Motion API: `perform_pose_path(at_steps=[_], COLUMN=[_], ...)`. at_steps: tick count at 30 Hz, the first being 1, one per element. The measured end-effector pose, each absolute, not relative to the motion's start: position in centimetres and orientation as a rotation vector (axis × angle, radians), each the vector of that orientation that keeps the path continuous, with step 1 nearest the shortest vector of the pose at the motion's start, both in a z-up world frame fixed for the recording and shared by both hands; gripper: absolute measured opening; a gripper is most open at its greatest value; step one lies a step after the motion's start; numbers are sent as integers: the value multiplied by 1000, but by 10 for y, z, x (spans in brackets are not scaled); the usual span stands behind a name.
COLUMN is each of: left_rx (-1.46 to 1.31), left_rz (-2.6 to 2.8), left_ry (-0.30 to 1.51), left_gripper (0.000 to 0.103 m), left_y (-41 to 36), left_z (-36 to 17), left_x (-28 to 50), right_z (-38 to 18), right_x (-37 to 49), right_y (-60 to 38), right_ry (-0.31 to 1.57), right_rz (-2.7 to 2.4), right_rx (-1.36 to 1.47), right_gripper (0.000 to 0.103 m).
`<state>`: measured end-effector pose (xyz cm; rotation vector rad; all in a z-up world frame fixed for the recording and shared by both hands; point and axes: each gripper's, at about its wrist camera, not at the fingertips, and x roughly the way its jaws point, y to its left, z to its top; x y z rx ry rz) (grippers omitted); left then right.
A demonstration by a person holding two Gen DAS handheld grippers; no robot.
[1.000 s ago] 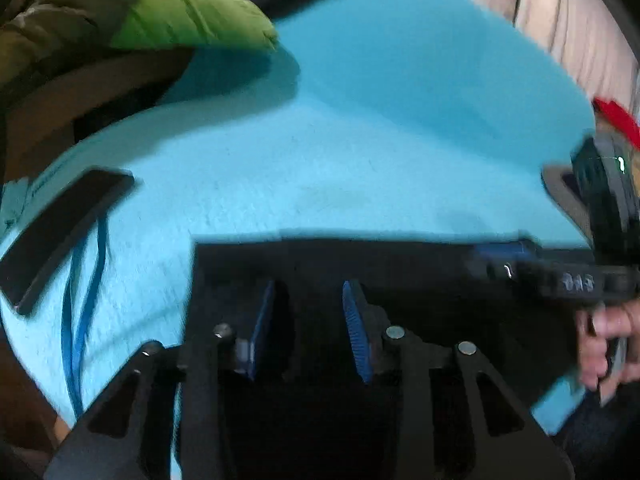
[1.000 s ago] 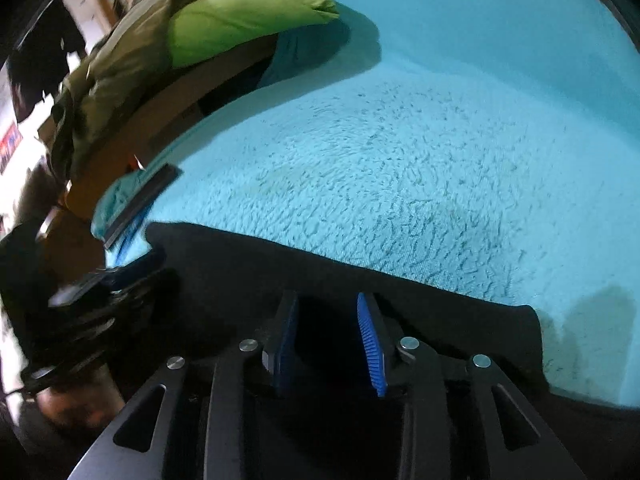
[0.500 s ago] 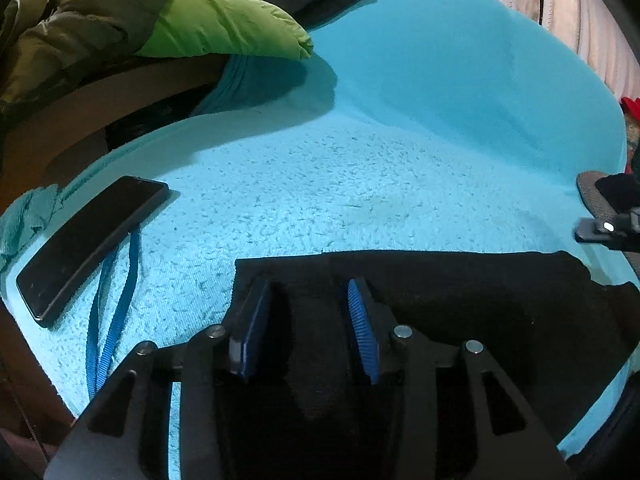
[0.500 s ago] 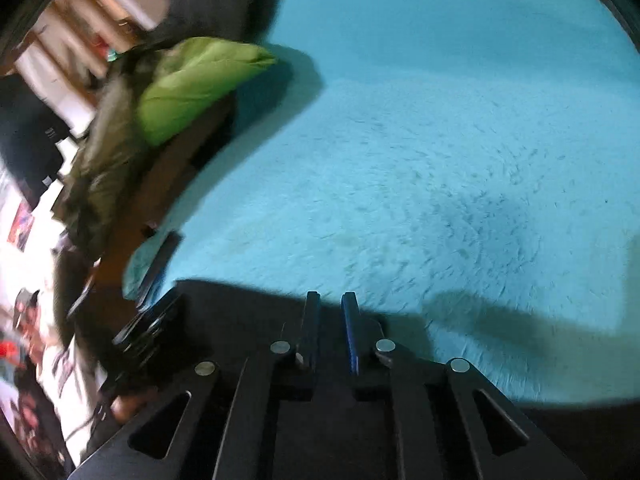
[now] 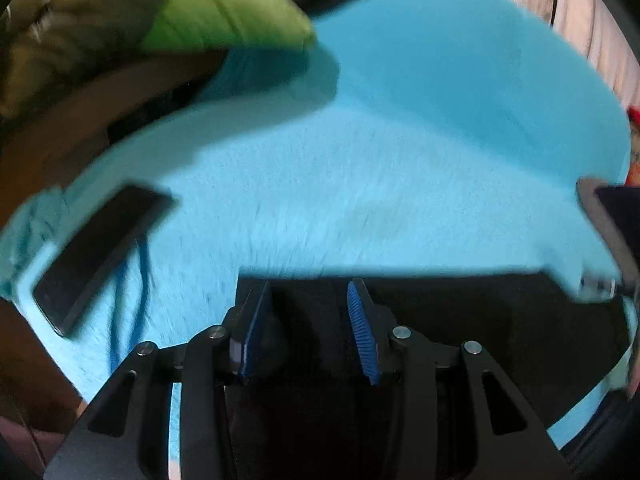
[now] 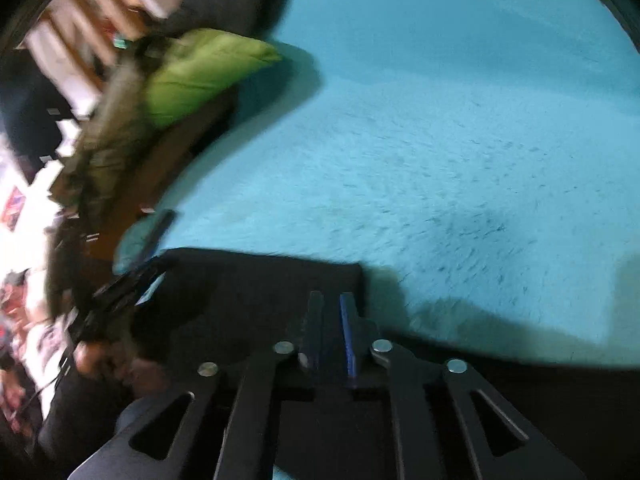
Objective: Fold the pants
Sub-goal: 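Open the left tool off the pants while the right tool releases and withdraws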
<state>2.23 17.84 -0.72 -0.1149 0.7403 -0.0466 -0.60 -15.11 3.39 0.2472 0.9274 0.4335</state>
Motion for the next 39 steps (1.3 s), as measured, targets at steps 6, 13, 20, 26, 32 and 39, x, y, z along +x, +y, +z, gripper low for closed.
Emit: perform_pose_path(at_steps=[6, 13, 20, 26, 32, 39], left_rx=[-233, -305, -404, -370, -362, -369], left_rz=[-349, -483, -514, -545, -557, -578], left_ry=[730, 1016, 994, 977, 970, 965], left_gripper=[50, 49, 51, 69, 74, 82], left_y=[91, -23, -8, -12, -14, -15], left_z=[40, -39, -43, -41, -39, -38], left_x=[32, 67, 69, 65, 64, 61], right_z=[-3, 2, -18, 14, 23, -1], right_x=[-21, -31, -72, -100, -100, -122], right_y=[-179, -250, -405, -442, -341, -422], right_ry=[1046, 1081, 979, 886, 966, 951], right_rz=[386, 357, 225, 19, 332, 61], right_rx=[253, 329, 588, 565, 407, 587], right_gripper=[15, 15, 0, 18, 37, 7])
